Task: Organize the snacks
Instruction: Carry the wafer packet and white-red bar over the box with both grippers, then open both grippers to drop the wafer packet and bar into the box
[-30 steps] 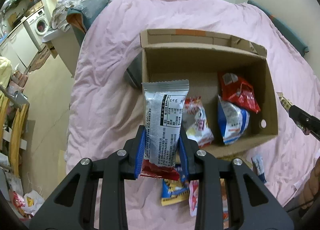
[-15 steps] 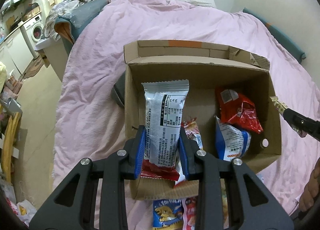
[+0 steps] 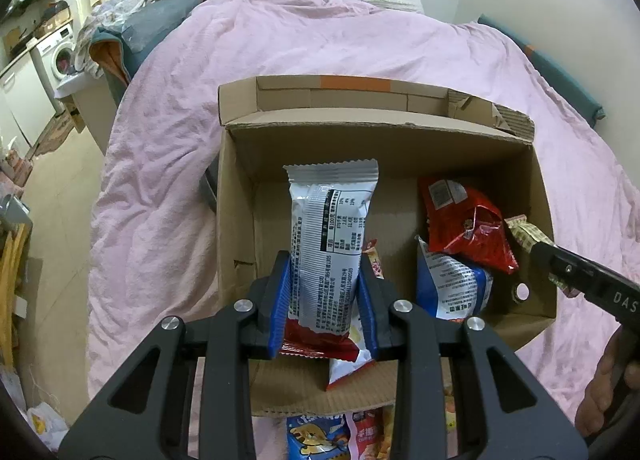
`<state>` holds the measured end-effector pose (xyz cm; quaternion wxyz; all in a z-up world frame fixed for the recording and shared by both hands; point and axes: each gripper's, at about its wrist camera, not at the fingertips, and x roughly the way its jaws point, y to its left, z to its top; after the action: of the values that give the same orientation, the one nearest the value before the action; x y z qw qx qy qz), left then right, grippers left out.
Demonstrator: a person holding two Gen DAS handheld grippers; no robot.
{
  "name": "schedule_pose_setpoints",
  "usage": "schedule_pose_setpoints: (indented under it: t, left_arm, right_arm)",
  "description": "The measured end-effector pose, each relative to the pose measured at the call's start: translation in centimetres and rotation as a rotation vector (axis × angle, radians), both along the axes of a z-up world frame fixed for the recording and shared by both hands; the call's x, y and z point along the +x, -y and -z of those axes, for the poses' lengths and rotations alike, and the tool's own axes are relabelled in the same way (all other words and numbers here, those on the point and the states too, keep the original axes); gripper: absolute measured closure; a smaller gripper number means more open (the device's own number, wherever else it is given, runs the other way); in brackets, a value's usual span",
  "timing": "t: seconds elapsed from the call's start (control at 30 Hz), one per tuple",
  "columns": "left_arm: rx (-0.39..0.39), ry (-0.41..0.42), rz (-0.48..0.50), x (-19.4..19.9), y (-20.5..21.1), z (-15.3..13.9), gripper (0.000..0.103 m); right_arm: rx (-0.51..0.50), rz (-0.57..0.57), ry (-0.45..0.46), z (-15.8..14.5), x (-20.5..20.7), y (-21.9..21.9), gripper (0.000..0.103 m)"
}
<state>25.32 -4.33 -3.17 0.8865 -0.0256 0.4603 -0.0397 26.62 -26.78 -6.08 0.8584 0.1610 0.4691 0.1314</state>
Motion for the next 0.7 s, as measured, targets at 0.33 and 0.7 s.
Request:
schedule_pose_setpoints:
  t: [0.33,0.7]
  left_arm:
    - [-0.009,0.011,0.014,-0.23,0.19,-0.32,0.076]
    - [-0.019,0.004,0.007,-0.3,-0.05,-0.26,0.075]
  right_arm:
    - [0.011,0.007,-0.013,0.08,0.09,0.37,0.074]
    - [0.036,-0.012,-0.017,0.07,0.04,0.19,0.073]
